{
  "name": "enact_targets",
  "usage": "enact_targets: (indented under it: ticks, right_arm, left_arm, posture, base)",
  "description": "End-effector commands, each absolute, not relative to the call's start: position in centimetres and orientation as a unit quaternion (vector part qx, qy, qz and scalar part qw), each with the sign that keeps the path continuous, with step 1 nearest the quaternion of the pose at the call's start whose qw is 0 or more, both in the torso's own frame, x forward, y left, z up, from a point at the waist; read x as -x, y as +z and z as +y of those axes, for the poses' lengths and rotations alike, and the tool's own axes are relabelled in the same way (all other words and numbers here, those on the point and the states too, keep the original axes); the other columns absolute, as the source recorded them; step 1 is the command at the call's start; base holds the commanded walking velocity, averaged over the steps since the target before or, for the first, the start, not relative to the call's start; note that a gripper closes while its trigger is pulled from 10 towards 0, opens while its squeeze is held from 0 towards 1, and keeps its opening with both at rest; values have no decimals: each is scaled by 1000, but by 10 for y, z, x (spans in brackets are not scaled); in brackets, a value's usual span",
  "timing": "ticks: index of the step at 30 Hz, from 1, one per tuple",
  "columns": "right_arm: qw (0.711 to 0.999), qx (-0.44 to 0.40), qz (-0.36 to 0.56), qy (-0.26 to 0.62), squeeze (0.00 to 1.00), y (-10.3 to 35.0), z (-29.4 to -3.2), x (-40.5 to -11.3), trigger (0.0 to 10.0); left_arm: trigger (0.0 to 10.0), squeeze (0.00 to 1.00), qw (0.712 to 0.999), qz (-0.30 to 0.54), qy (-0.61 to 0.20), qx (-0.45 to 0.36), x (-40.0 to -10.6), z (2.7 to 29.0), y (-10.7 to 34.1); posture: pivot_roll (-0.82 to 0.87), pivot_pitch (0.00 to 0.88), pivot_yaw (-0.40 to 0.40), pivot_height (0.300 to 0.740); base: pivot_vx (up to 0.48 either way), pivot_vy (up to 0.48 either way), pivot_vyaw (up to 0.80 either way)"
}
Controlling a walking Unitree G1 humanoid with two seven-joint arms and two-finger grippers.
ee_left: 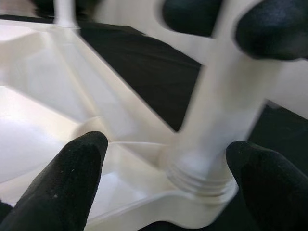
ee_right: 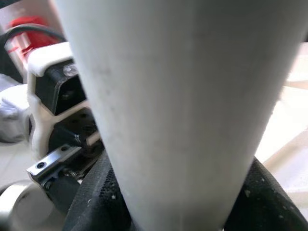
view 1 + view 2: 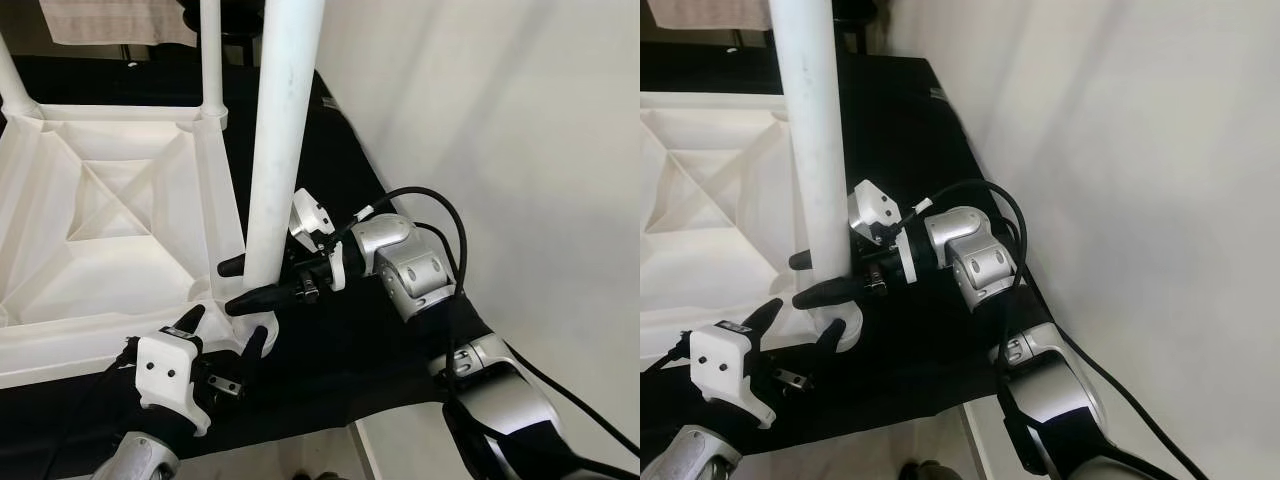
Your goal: Building children table
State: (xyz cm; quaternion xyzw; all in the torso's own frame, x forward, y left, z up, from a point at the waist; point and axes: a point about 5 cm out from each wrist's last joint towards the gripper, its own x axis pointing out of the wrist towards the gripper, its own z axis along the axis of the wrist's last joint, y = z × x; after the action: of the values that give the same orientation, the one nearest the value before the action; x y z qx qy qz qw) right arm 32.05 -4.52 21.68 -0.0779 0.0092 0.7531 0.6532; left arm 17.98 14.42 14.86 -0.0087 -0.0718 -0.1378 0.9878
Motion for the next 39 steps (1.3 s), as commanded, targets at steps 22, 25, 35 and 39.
enact_targets:
  ticks: [22,25,35,39]
  right_arm:
    - [902,34,81,422,1000,169,-34,-308,10000]
    - [872,29,51,486,1000,184,-21,-304,10000]
    - [741,74,7,667,0,196,-4,-308,10000]
    - [701,89,3,708,0,208,1,-320,10000]
  left_arm:
    - [10000,0,988,-72,-136,2,-184,151,148]
    - [10000,0,988,-72,-139,3,-184,151,148]
    - [10000,0,988,-76,-136,7,-183,148,149]
    - [10000,0,988,-76,-136,7,-181,145,150]
  posture:
    - [10,130,-186,740]
    - [10,129,-185,740]
    - [33,138,-197,740]
    - [53,147,-205,740]
  base:
    - [0,0,0]
    - [0,0,0]
    - [0,0,0]
    - [0,0,0]
